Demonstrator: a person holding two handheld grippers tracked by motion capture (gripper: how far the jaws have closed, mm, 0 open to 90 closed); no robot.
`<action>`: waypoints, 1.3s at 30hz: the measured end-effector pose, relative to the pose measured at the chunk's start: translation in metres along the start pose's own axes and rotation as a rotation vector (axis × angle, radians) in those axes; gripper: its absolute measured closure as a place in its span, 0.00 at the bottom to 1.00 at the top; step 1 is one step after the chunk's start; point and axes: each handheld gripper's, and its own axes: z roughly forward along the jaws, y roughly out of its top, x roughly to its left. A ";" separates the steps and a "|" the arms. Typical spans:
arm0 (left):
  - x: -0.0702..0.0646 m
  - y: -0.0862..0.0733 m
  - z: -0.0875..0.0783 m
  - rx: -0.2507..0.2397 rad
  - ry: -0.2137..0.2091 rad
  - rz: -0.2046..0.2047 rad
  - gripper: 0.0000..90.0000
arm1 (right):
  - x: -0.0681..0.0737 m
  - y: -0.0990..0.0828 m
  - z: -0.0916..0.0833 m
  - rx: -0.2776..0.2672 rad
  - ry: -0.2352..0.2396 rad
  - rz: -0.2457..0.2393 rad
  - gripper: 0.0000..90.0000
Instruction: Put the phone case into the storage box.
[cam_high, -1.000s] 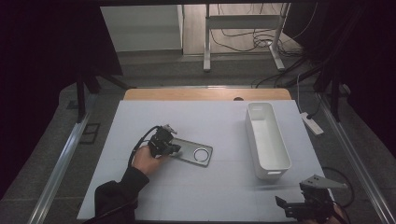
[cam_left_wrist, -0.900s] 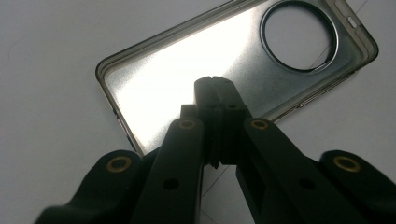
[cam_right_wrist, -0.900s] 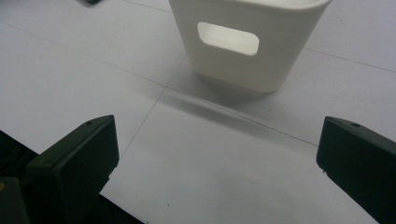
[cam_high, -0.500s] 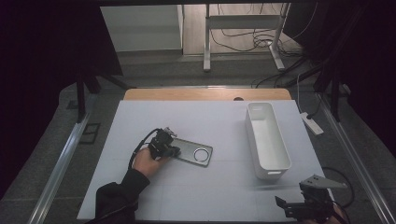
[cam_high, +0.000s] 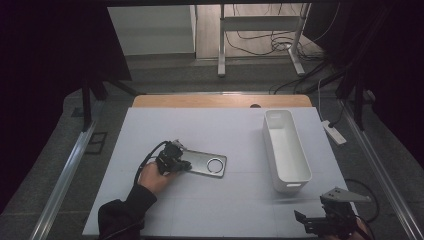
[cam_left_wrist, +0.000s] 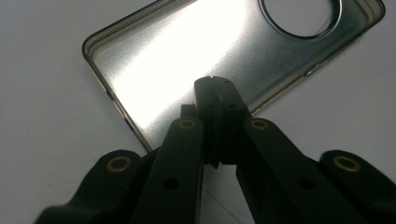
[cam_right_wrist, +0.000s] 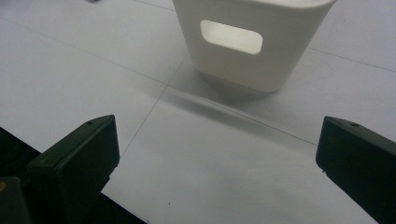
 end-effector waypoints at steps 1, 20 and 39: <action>-0.001 0.000 0.000 0.003 -0.003 0.000 0.99 | 0.000 0.000 0.000 0.001 0.000 0.000 0.00; -0.016 -0.016 -0.005 0.007 -0.065 -0.027 0.99 | 0.000 0.000 -0.001 -0.009 0.006 -0.004 0.00; -0.040 -0.026 -0.007 0.011 -0.089 -0.022 0.99 | 0.000 0.000 -0.001 -0.010 0.007 -0.006 0.00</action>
